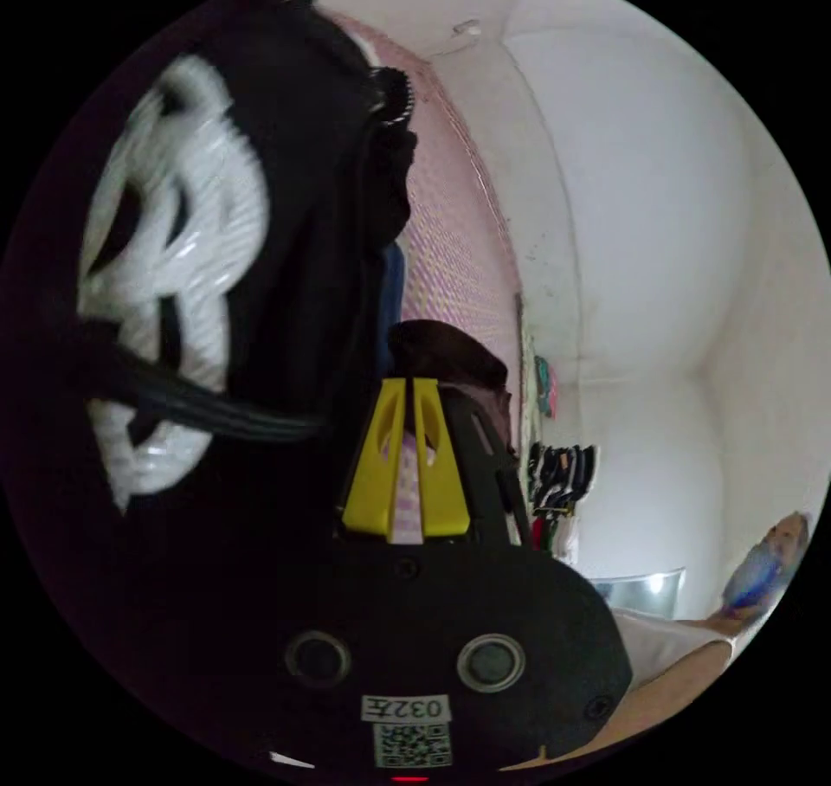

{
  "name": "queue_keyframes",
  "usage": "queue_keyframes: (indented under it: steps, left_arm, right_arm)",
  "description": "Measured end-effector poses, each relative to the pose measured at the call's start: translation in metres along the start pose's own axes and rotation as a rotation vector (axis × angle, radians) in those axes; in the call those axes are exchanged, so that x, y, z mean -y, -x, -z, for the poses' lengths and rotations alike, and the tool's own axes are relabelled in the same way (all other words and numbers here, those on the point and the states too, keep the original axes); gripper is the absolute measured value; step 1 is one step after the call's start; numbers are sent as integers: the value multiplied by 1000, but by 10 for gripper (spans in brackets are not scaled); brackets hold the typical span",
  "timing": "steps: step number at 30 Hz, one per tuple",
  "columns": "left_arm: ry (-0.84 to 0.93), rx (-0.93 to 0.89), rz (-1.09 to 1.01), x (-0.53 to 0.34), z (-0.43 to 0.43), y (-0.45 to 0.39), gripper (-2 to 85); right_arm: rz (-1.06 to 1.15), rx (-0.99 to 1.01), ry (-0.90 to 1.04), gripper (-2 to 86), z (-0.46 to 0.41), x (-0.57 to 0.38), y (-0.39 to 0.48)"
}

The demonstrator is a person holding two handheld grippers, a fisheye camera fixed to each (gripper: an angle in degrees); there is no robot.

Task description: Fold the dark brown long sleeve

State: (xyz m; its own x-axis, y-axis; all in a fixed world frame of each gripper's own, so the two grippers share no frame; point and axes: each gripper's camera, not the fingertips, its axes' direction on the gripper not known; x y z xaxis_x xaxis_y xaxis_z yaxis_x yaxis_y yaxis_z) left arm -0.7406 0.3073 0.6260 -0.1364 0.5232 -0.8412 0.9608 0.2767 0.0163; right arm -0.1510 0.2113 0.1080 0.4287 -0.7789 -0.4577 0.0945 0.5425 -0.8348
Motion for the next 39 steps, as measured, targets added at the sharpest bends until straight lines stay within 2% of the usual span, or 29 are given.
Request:
queue_keyframes:
  steps: [3,5,7,8,9,10,12,15,17,20,22,23,24,25,27,30,34,39]
  left_arm:
    - [-20,-117,4,-2,7,14,-15]
    - [-77,-279,-64,-3,15,4,-15]
    - [-159,-583,-172,-8,25,-5,-15]
    - [-149,-585,-181,-8,26,-8,-16]
    - [-101,-411,-128,-7,28,-11,-16]
    - [-35,-109,-42,-6,30,-14,-16]
    - [29,190,11,-7,33,-24,-16]
    - [52,289,-108,-16,34,-53,-16]
    - [40,265,-81,-21,36,-53,-16]
    - [-11,41,-65,-32,42,-52,-16]
    - [-126,-168,-208,-46,54,-70,-16]
    - [-142,-208,-230,-48,56,-71,-16]
    - [-113,-161,-145,-44,54,-60,-16]
    - [-32,32,-16,-38,49,-47,-16]
    - [23,254,10,-36,50,-53,-16]
    - [-8,215,-66,-41,60,-76,-16]
    - [-34,85,30,-43,65,-60,-17]
    - [-58,84,-26,-44,70,-79,-14]
  right_arm:
    - [9,4,-6,-10,-1,-3,-4]
    - [0,25,-15,-10,-2,-5,-10]
    - [-1,40,-26,-10,-4,-9,-16]
    - [1,41,-29,-10,-4,-10,-17]
    - [5,42,-34,-10,-5,-11,-19]
    - [10,42,-39,-10,-6,-13,-21]
    - [18,45,-48,-10,-7,-16,-24]
    - [28,58,-64,-10,-9,-20,-31]
    - [31,71,-74,-10,-10,-23,-36]
    - [46,95,-88,-10,-13,-27,-45]
    - [51,127,-99,-10,-15,-31,-55]
    - [51,136,-101,-10,-16,-32,-57]
    - [51,153,-105,-10,-17,-33,-62]
    - [53,167,-109,-10,-18,-34,-66]
    - [62,184,-115,-10,-20,-36,-71]
    - [74,201,-119,-10,-22,-39,-79]
    - [86,213,-130,-10,-25,-43,-86]
    - [86,220,-142,-10,-29,-47,-92]
